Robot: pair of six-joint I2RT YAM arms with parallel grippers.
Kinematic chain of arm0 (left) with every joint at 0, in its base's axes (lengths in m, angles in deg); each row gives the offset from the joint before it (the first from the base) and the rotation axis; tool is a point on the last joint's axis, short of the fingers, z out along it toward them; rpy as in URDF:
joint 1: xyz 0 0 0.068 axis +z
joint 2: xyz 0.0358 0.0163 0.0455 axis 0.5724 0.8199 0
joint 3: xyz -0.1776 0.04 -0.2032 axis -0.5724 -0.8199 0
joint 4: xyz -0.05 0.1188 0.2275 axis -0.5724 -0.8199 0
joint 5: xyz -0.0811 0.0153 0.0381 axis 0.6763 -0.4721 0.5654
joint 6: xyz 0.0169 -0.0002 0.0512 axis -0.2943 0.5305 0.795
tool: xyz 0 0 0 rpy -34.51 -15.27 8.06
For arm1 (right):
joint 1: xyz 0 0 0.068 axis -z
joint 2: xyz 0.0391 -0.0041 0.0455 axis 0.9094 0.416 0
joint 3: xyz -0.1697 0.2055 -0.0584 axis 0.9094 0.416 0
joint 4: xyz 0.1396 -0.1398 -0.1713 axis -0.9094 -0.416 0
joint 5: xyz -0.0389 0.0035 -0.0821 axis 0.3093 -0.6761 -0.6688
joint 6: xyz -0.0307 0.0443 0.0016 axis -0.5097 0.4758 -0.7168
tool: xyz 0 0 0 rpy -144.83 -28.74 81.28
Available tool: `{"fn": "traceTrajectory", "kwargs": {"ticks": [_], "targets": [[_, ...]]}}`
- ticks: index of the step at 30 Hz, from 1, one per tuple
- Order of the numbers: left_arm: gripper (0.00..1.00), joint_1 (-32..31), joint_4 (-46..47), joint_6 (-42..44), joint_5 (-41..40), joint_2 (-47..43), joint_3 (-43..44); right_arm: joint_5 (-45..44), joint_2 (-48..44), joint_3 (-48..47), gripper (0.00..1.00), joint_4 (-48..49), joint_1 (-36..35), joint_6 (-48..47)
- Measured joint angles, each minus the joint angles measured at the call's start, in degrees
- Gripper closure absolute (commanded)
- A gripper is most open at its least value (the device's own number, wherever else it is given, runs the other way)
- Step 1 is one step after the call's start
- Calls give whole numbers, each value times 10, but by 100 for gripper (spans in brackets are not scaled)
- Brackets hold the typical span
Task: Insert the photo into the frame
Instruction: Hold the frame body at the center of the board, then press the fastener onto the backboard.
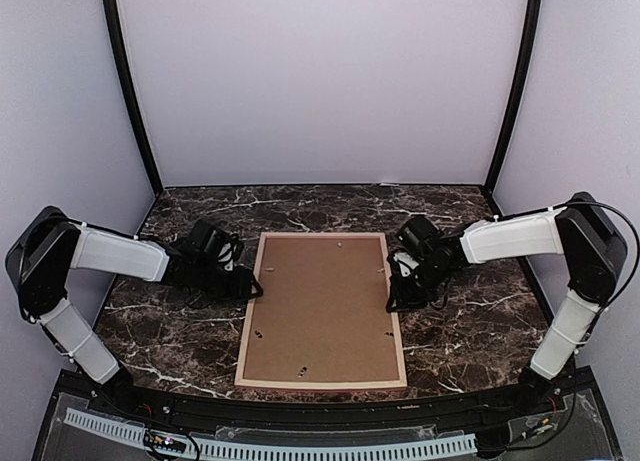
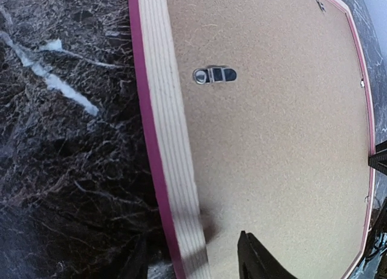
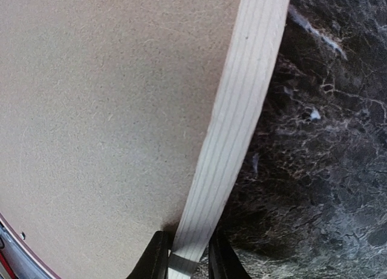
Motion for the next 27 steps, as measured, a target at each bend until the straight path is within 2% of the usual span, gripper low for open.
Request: {"fn": "traceTrajectory", "kwargs": {"ticks": [4,10,18,27], "targets": [[34,0,-25,17,-7,-2,24,-4,-1,0,83,1,0,7],[32,0,-64,60,-36,26,99,-6,-1,0,84,1,0,9],[32,0,-125,118,-88,133,207,-9,-1,-3,84,1,1,7],[37,0,-151,141,-111,163,240,-8,4,-8,84,-1,5,5]]}}
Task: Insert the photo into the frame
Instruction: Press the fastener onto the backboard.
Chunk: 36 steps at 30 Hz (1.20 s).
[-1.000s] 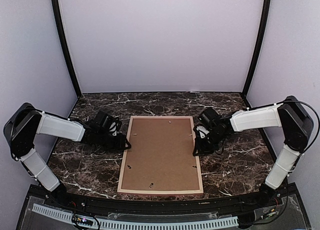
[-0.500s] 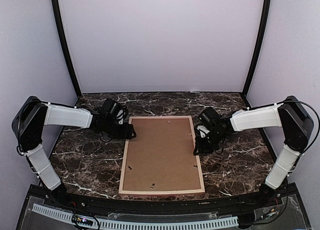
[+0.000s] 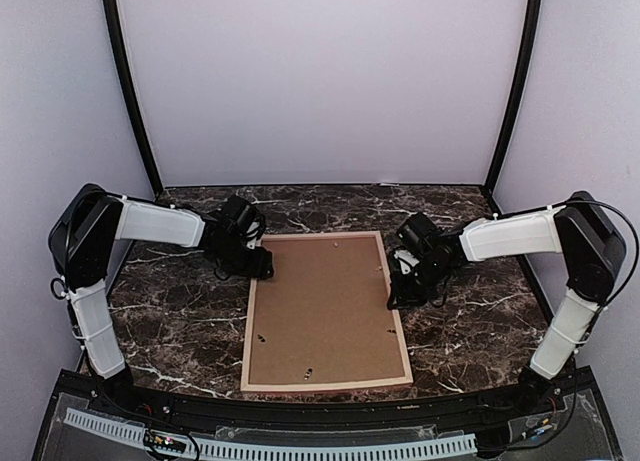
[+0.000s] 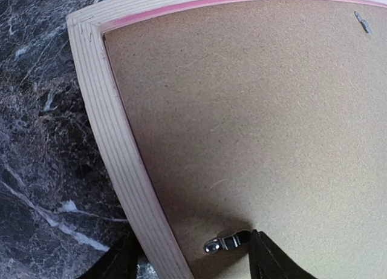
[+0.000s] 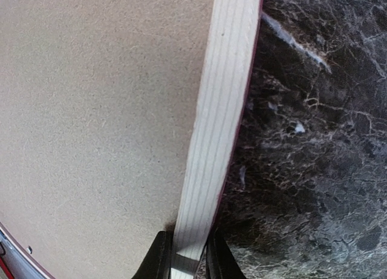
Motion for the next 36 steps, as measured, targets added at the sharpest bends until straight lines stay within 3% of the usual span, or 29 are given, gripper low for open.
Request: {"fn": "traceTrajectory", "kwargs": {"ticks": [24,36], "targets": [[70,2,2,-41,-43,13,18,7,5,-5,85,0,1,1],[74,7,40,-59,-35,3,-8,7,5,-5,86,2,2,2]]}}
